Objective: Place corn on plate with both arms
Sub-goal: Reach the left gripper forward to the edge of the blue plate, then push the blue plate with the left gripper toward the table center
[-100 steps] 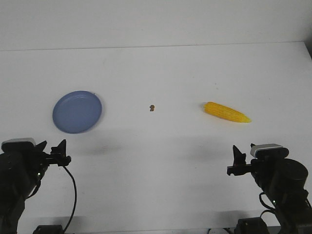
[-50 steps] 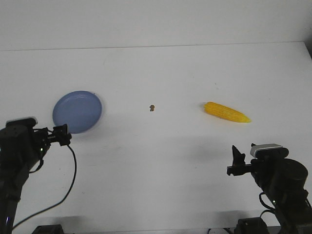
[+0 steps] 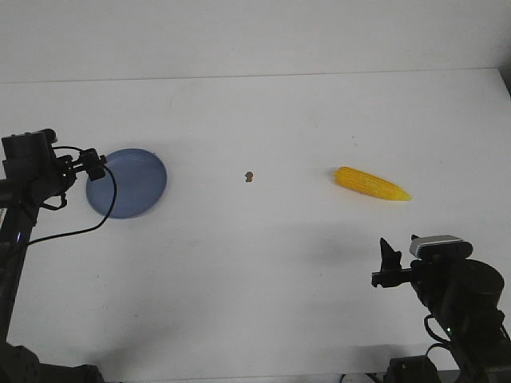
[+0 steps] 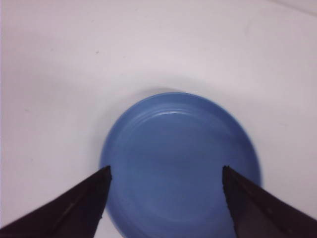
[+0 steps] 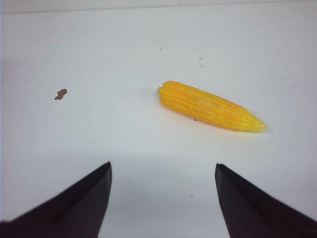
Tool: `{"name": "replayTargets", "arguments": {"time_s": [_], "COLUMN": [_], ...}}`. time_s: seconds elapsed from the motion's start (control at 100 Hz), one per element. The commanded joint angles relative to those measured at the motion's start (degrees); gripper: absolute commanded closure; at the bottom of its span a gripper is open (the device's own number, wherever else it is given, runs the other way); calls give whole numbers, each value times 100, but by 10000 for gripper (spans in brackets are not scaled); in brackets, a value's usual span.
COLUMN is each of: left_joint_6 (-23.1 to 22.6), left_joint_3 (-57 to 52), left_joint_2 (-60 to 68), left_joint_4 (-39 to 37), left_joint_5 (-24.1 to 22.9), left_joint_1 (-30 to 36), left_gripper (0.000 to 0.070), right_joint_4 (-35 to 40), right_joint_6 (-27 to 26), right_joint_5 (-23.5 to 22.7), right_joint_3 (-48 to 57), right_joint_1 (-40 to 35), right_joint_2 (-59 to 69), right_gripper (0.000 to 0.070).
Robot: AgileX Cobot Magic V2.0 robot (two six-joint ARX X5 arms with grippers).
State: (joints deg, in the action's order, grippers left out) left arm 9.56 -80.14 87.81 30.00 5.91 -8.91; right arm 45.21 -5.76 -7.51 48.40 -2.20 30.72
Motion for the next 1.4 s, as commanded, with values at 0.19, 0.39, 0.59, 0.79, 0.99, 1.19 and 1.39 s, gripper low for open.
{"name": "replayTargets", "arguments": {"time_s": [0.19, 0.39, 0.59, 0.79, 0.99, 1.19, 1.39], "left_joint_6": [-129, -129, -131, -127, -129, -129, -129], "left_joint_3": [-114, -114, -114, -114, -114, -114, -114], "left_joint_2": [772, 1250, 1635, 1993, 2109, 2122, 2168], "left_joint_4": [-120, -267, -321, -310, -317, -330, -326], "left_joint_5": [-9, 28, 26, 26, 26, 26, 26], "left_joint_1": [-328, -367, -372, -422, -422, -422, -422], "left_gripper": [237, 237, 237, 236, 237, 239, 239], "right_joint_4": [-37, -37, -31, -9, -9, -9, -11], "right_joint_6": [59, 59, 59, 59, 59, 59, 59], "right_joint_5": [0, 0, -2, -2, -2, 0, -2], "right_joint_3": [101, 101, 101, 101, 101, 101, 101], "right_joint_1": [-4, -4, -4, -4, -4, -4, -4], "right_joint_2": [4, 4, 4, 4, 4, 4, 4], "right_gripper": [266, 266, 266, 266, 266, 266, 266]}}
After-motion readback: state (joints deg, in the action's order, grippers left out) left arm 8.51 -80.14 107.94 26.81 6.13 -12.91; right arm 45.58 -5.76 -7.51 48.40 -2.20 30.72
